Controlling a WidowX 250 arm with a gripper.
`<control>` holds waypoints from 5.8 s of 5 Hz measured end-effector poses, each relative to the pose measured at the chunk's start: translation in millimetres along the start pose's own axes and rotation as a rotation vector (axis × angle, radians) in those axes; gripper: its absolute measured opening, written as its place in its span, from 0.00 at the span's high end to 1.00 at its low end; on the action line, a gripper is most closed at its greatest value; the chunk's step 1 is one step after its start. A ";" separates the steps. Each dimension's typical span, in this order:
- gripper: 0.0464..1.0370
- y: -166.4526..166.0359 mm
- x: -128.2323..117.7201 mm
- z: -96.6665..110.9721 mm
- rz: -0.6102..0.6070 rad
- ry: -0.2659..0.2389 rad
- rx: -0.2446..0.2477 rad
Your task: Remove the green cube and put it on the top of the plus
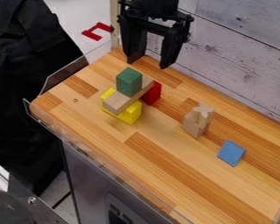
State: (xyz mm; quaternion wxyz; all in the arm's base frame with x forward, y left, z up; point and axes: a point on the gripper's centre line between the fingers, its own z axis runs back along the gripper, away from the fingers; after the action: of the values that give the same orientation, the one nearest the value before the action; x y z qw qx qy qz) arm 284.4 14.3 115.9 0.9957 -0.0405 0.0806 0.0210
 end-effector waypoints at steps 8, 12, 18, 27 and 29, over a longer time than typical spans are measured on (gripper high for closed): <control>0.04 40.0 16.4 -35.5 0.060 0.037 -0.045; 0.38 43.5 17.7 -65.0 0.113 0.083 -0.112; 0.48 -11.5 29.4 -15.4 -0.014 -0.040 -0.179; 0.48 -68.1 33.2 -47.2 -0.160 0.082 -0.120; 0.48 -66.9 39.6 -51.7 -0.159 0.098 -0.107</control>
State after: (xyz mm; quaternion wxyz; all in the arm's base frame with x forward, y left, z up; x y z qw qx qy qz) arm 318.4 -55.2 63.8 0.9855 -0.1007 0.1244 -0.0557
